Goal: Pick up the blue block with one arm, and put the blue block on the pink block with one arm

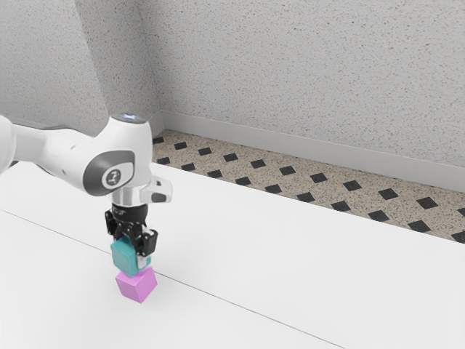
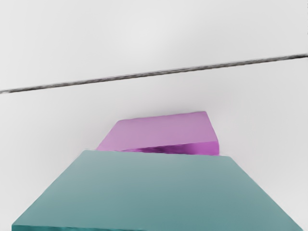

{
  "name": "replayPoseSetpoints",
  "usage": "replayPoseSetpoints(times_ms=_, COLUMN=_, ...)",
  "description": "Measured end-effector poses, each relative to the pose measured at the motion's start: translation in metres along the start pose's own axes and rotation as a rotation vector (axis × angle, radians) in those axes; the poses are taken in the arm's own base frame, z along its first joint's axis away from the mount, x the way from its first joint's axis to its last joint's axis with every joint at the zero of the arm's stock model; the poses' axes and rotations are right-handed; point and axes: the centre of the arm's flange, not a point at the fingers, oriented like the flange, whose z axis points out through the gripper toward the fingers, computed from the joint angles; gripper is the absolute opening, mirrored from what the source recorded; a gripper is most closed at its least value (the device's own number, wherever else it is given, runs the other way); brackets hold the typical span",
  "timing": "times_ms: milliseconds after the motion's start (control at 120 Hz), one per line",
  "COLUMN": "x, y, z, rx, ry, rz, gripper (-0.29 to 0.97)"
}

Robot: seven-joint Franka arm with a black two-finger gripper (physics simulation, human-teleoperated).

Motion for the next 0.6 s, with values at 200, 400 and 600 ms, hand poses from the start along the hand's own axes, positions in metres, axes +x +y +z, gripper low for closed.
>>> replayPoseSetpoints(times_ms=200, x=-0.005, y=-0.001, z=0.003, rx=-0.008, ry=-0.011, rz=0.013, gripper=0.38)
replayPoseSetpoints(times_ms=400, x=-0.008, y=-0.011, z=0.010, rx=-0.019, ry=-0.023, rz=0.006, gripper=0.44)
replayPoseSetpoints(times_ms=600, x=-0.008, y=-0.014, z=0.010, rx=-0.022, ry=-0.023, rz=0.011, gripper=0.58)
